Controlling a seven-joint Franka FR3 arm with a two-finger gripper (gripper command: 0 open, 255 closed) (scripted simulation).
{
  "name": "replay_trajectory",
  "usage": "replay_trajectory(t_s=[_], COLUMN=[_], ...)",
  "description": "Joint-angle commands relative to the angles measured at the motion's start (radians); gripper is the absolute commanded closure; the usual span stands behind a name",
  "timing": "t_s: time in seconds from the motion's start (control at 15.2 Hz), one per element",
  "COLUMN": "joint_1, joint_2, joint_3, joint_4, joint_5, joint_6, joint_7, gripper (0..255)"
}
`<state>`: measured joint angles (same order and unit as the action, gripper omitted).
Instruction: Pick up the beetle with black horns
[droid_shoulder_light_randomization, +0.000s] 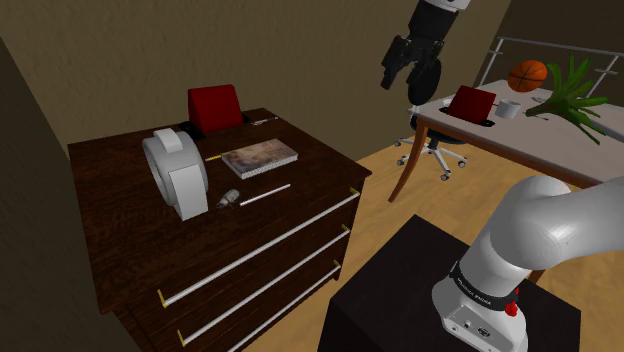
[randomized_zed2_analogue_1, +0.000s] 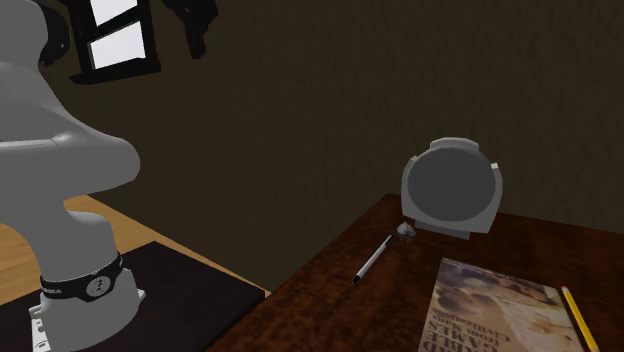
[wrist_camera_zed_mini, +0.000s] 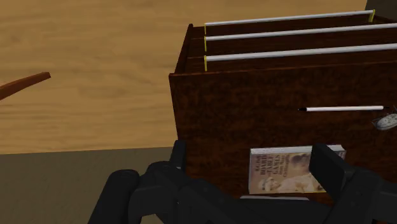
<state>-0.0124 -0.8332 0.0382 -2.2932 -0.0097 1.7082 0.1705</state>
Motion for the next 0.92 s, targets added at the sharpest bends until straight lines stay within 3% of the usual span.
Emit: replay_trajectory(t_s=[0.0,0.86], joint_1=[0.000,0.104], joint_2=[0.000,0.376], joint_3=[0.000,0.098], joint_4=[0.000,0.055], joint_5=[0.000,0.048], joint_6=[0.000,0.247], joint_7=[0.000,-0.060], gripper=[0,0])
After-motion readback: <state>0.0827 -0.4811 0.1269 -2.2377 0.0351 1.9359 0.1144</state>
